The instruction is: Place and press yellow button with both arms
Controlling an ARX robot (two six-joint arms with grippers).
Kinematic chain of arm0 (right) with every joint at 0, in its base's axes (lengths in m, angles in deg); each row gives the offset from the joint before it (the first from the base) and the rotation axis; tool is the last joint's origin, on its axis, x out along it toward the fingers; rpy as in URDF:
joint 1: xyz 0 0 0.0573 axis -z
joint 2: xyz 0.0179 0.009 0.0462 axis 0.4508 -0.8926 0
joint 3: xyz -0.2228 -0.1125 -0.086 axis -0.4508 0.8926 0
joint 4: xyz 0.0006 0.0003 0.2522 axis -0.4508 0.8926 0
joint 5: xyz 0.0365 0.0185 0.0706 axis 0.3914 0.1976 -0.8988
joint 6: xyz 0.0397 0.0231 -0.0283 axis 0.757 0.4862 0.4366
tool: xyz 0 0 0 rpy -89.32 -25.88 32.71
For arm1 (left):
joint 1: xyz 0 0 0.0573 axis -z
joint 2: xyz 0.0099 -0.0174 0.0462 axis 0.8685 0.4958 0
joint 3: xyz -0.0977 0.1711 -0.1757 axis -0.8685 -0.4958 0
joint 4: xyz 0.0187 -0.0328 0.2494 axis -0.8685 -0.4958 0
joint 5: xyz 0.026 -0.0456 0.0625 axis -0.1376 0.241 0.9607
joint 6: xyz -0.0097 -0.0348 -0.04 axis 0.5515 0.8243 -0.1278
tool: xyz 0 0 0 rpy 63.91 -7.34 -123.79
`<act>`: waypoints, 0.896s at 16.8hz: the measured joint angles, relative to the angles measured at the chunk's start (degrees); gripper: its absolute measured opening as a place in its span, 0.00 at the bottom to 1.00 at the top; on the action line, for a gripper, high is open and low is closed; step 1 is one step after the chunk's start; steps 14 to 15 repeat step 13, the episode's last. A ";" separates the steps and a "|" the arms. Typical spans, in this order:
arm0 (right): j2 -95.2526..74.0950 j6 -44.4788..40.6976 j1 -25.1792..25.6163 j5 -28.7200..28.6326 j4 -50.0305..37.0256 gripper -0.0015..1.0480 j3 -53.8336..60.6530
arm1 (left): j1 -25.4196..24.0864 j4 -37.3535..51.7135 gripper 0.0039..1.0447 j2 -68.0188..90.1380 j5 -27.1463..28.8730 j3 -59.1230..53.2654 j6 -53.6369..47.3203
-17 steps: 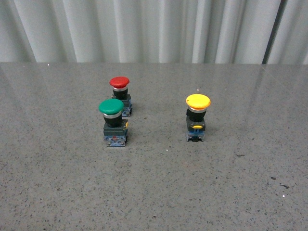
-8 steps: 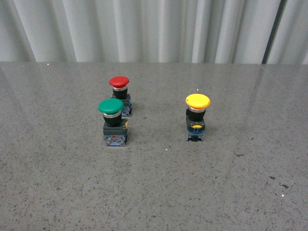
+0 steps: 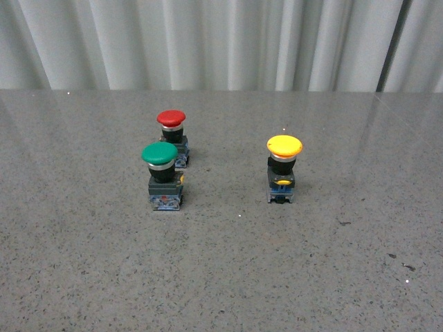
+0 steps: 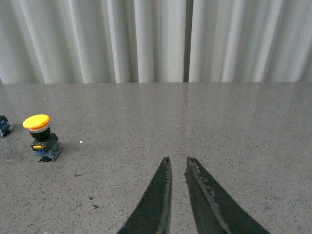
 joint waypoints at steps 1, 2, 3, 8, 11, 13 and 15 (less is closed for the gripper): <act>0.00 0.00 0.00 0.00 0.00 0.18 0.00 | 0.00 0.00 0.94 0.00 0.00 0.00 0.00; 0.00 0.00 0.00 0.00 0.00 0.29 0.00 | 0.00 0.00 0.94 0.00 0.00 0.00 0.00; 0.00 0.02 0.00 0.00 0.00 0.41 0.00 | 0.00 0.00 0.94 0.00 0.00 0.00 0.00; 0.00 0.02 0.00 0.00 0.00 0.94 0.00 | 0.00 0.00 0.94 0.00 0.02 0.00 0.00; 0.00 0.02 0.00 0.00 0.00 0.94 0.00 | 0.00 0.00 0.94 0.00 0.00 0.00 0.00; 0.00 0.02 0.00 0.00 0.00 0.94 0.00 | 0.00 0.00 0.94 0.00 0.00 0.00 0.00; 0.00 0.02 0.00 0.00 0.00 0.94 0.00 | 0.00 0.00 0.94 0.00 0.00 0.00 0.00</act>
